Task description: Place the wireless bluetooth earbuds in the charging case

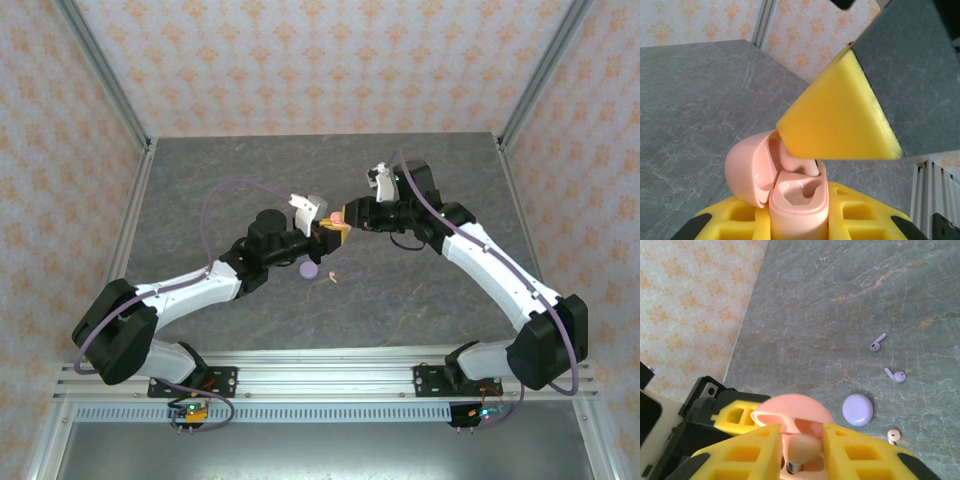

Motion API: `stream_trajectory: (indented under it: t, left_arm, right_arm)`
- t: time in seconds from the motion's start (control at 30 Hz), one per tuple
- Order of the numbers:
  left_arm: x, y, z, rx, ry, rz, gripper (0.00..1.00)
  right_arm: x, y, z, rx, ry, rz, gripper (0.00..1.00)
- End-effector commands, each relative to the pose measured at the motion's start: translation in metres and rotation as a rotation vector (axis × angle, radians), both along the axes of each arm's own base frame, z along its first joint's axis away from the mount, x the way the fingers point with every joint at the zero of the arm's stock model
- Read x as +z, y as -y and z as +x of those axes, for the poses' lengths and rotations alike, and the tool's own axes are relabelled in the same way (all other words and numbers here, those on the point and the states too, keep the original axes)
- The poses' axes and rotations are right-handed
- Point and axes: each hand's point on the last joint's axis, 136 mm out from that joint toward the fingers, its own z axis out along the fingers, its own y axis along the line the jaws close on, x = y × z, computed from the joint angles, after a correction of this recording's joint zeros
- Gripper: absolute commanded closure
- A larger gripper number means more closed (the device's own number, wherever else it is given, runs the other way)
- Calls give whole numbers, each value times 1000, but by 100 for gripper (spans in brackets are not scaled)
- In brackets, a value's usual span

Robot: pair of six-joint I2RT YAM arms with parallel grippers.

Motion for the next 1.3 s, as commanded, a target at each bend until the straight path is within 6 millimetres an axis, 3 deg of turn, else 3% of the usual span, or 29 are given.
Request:
stream_trajectory:
  t: [0.0,0.37,0.6,0.77,1.27]
  left_arm:
    - [25,0,10,26,46,-39,85]
    - [16,-3,11,40,38,12,85]
    - [3,-16,8,72,24,116,86]
    - [-2,-31,2,103,16,197,86]
    - [4,-75,-13,224,-17,303,86]
  right_arm:
    - [-5,0,-5,12,-11,-25,69]
    - [5,11,-2,-48,32,-56,53]
    - [5,57,17,-300,80,-214,50]
    - [-20,69,19,-330,6,-331,49]
    - [-119,28,-3,-43,-237,-365,56]
